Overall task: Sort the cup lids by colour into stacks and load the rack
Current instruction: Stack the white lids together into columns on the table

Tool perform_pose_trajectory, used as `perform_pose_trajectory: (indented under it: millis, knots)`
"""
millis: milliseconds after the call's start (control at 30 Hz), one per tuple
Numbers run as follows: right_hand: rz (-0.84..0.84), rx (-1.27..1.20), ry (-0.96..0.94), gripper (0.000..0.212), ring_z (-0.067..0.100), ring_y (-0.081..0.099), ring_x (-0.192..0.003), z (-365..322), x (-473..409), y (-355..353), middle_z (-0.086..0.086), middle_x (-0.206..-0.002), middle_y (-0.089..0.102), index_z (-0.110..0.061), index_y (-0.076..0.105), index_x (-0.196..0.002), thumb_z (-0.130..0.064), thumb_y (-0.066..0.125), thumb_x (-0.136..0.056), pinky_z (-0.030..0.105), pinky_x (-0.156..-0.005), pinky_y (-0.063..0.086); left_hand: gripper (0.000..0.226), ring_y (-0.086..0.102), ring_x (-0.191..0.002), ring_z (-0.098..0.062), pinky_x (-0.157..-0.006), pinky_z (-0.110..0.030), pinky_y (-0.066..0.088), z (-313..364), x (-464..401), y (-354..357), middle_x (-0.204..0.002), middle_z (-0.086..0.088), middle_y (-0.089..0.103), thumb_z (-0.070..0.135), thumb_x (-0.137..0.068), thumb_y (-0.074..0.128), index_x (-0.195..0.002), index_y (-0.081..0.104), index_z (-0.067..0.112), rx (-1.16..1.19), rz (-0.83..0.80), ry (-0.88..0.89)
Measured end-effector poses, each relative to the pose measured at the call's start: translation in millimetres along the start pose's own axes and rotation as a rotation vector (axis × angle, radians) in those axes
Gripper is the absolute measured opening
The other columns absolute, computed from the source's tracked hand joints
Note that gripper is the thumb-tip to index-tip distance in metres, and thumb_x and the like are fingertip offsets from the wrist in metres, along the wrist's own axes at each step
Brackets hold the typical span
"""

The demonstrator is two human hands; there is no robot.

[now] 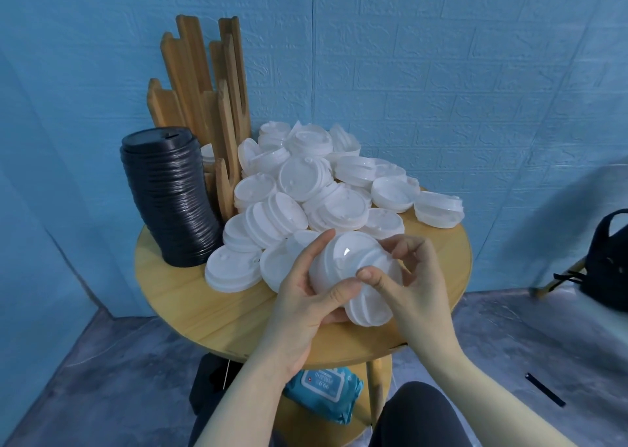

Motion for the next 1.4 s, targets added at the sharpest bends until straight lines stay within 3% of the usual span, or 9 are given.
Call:
perform_pose_trajectory:
  millis: [133, 300, 500, 767, 867, 967, 1133, 1267, 1400]
  knots:
    - [-0.06, 0.014, -0.06, 0.053, 0.008, 0.053, -0.118, -2.1, 8.8, -0.1, 0.003, -0.111, 0.056, -0.025, 0.05, -0.09, -0.067, 0.072, -0.067, 0.022, -0.095, 0.042, 0.067, 0.07, -0.107, -0.025, -0.075, -0.039, 0.06, 0.6, 0.0, 0.0, -0.127, -0.003, 0.068, 0.018, -0.071, 0.079, -0.132, 0.057, 0.038, 0.034, 0.016, 0.008]
    - [-0.229, 0.204, -0.208, 0.067, 0.01, 0.036, -0.139, -0.1, 26.7, -4.2, -0.001, -0.144, 0.04, -0.023, 0.045, -0.12, -0.055, 0.077, -0.07, 0.014, -0.107, 0.031, 0.067, 0.069, -0.108, -0.026, -0.068, -0.033, 0.059, 1.1, -0.5, -1.9, -0.133, -0.003, 0.063, 0.032, -0.063, 0.086, -0.125, 0.063, 0.043, 0.059, 0.016, 0.01]
    - [-0.414, 0.262, -0.221, 0.074, 0.011, 0.035, -0.14, -14.4, 3.6, -25.3, -0.012, -0.148, 0.04, -0.021, 0.04, -0.14, -0.044, 0.074, -0.078, 0.016, -0.11, 0.029, 0.056, 0.068, -0.111, -0.024, -0.071, -0.041, 0.061, 1.0, 0.8, 0.3, -0.126, 0.001, 0.067, 0.025, -0.073, 0.082, -0.124, 0.065, 0.038, 0.052, -0.007, 0.0]
    - [-0.754, 0.324, -0.182, 0.073, 0.008, 0.026, -0.144, -26.1, -26.9, -31.3, -0.019, -0.151, 0.034, -0.028, 0.038, -0.143, -0.034, 0.075, -0.08, 0.016, -0.112, 0.024, 0.076, 0.066, -0.115, -0.026, -0.075, -0.044, 0.061, -0.1, 1.0, -0.2, -0.131, 0.0, 0.063, 0.045, -0.061, 0.091, -0.131, 0.061, 0.041, -0.036, -0.083, -0.013]
    - [-0.739, 0.343, -0.192, 0.072, 0.009, 0.028, -0.143, -24.6, -25.3, -29.6, -0.018, -0.15, 0.035, -0.031, 0.039, -0.143, -0.041, 0.074, -0.08, 0.02, -0.113, 0.026, 0.072, 0.067, -0.115, -0.026, -0.079, -0.048, 0.061, -0.9, 1.0, 0.1, -0.13, 0.005, 0.063, 0.041, -0.066, 0.089, -0.132, 0.06, 0.043, -0.025, -0.091, -0.004]
    - [-0.576, 0.406, -0.195, 0.075, 0.007, 0.034, -0.139, -21.6, -16.0, -22.1, -0.021, -0.144, 0.039, -0.034, 0.042, -0.14, -0.057, 0.071, -0.075, 0.023, -0.111, 0.032, 0.061, 0.07, -0.106, -0.026, -0.077, -0.045, 0.061, 1.1, 2.3, 0.8, -0.126, 0.006, 0.065, 0.034, -0.076, 0.077, -0.133, 0.058, 0.041, -0.012, -0.078, 0.001]
    - [-0.408, 0.415, -0.219, 0.078, 0.009, 0.034, -0.139, -18.1, 1.8, -10.1, -0.021, -0.142, 0.038, -0.03, 0.042, -0.141, -0.069, 0.062, -0.076, 0.02, -0.109, 0.031, 0.051, 0.071, -0.078, -0.018, -0.07, -0.04, 0.061, 4.5, 5.0, 2.0, -0.082, 0.003, 0.069, 0.03, -0.081, 0.066, -0.131, 0.058, 0.038, -0.048, -0.109, 0.003]
    - [-0.527, 0.281, -0.177, 0.087, 0.006, 0.026, -0.143, -11.0, 2.4, -16.4, -0.015, -0.15, 0.028, -0.032, 0.032, -0.147, -0.055, 0.074, -0.074, 0.009, -0.107, 0.027, 0.044, 0.068, -0.111, -0.022, -0.072, -0.039, 0.061, 2.5, 4.2, 0.8, -0.12, 0.0, 0.071, 0.032, -0.082, 0.074, -0.124, 0.067, 0.041, 0.007, -0.101, -0.009]
    - [-0.469, 0.272, -0.177, 0.09, 0.004, 0.034, -0.137, -3.9, 6.9, -22.2, -0.015, -0.143, 0.034, -0.034, 0.034, -0.145, -0.051, 0.079, -0.069, 0.007, -0.103, 0.03, 0.05, 0.065, -0.118, -0.023, -0.072, -0.042, 0.061, 1.8, 4.8, 2.4, -0.132, 0.0, 0.064, 0.035, -0.079, 0.074, -0.128, 0.065, 0.04, -0.005, -0.137, -0.04]
Point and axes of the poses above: each hand's wrist, its own x-axis away from the middle knuckle, its own y-axis out of the palm, z = x × y, the point moved 2 cm from there along -x, towards the middle knuckle
